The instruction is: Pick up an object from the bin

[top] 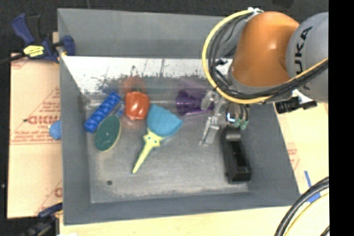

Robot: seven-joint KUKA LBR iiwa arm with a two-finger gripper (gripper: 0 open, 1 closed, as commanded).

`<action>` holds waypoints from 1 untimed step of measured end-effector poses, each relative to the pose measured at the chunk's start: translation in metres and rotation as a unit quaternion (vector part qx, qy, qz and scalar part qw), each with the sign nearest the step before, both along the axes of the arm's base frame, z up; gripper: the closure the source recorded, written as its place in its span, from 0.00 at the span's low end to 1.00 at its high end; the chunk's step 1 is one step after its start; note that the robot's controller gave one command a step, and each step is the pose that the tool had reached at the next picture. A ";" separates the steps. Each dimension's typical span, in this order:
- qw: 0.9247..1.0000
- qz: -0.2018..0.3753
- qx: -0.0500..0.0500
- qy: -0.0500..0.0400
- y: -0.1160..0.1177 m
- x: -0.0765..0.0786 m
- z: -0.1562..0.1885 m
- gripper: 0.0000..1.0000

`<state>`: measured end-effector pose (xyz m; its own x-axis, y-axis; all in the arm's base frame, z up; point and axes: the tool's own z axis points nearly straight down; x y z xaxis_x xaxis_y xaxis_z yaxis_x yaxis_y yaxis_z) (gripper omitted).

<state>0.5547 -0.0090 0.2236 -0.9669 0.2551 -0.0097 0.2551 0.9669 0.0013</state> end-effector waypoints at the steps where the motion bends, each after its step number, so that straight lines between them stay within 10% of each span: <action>1: 1.000 0.005 -0.001 -0.003 0.002 0.004 0.006 0.00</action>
Offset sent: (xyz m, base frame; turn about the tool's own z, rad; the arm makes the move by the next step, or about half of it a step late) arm 0.0117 -0.0134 0.0175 -0.1864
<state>0.5584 -0.0073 0.2296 -0.9695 0.2448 -0.0152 0.2448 0.9696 -0.0001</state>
